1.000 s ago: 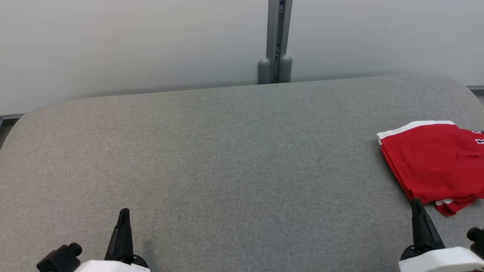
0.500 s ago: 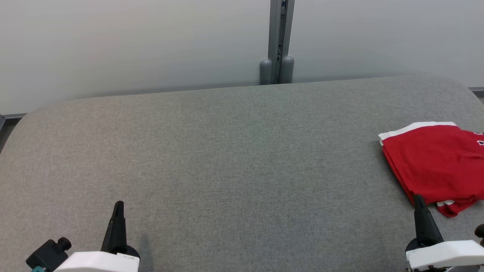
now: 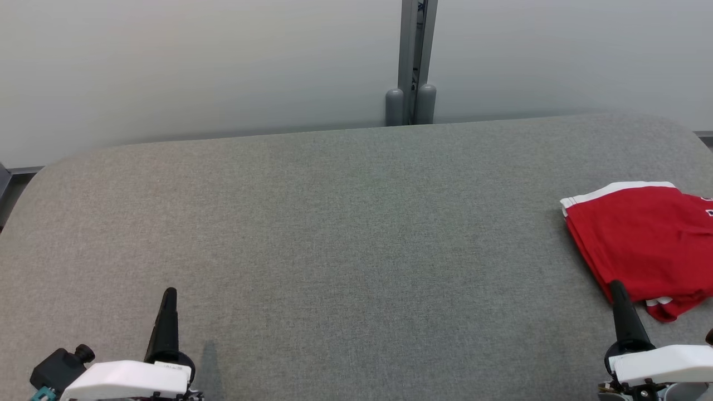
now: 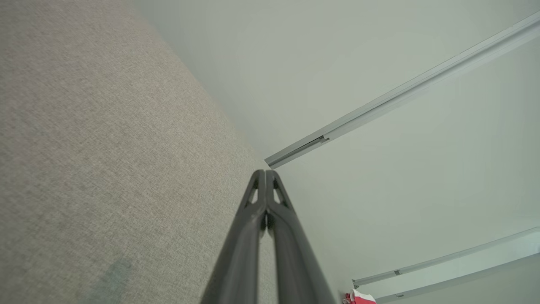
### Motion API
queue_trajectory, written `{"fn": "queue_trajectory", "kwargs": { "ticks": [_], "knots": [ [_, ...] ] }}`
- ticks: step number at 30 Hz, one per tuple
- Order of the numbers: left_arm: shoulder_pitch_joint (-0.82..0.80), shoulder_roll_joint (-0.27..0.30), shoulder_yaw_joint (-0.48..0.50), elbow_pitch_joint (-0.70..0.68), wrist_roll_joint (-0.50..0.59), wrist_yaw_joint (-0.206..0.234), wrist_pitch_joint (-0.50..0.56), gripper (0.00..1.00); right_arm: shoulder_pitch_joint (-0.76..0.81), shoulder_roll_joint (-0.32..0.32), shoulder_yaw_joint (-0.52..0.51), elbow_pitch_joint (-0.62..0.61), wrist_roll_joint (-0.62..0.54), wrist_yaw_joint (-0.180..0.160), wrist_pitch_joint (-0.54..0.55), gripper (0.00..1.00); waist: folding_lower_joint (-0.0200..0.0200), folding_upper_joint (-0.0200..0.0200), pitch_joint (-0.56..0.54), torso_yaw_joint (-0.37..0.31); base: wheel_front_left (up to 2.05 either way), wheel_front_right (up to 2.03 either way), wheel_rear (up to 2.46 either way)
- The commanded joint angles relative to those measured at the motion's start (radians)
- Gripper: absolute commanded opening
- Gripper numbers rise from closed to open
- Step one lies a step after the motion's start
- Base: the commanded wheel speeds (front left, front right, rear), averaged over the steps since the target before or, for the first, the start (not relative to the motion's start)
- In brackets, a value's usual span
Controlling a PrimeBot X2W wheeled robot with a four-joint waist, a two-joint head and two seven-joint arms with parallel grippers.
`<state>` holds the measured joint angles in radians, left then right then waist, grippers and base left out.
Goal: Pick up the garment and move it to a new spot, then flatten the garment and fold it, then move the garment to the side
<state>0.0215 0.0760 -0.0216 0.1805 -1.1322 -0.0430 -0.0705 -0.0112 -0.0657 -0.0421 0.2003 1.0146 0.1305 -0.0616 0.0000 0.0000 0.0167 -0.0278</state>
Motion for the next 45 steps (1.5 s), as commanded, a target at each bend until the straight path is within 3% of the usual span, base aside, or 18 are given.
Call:
{"fn": "queue_trajectory", "kwargs": {
  "ticks": [1, 45],
  "knots": [
    [-0.030, 0.007, 0.008, -0.005, -0.024, -0.008, 0.006, 0.00, -0.018, -0.010, -0.003, -0.007, 0.029, 0.000, 0.005, 0.00, 0.0000, 0.0000, 0.000, 0.000, 0.00, 0.00, 0.00],
    [-0.105, 0.006, 0.073, 0.044, -0.377, -0.068, 0.113, 0.00, -0.078, -0.011, -0.031, 0.028, 0.460, 0.000, 0.111, 0.00, 0.0000, 0.0000, -0.009, 0.018, 0.00, 0.00, 0.00]
  ]
}}
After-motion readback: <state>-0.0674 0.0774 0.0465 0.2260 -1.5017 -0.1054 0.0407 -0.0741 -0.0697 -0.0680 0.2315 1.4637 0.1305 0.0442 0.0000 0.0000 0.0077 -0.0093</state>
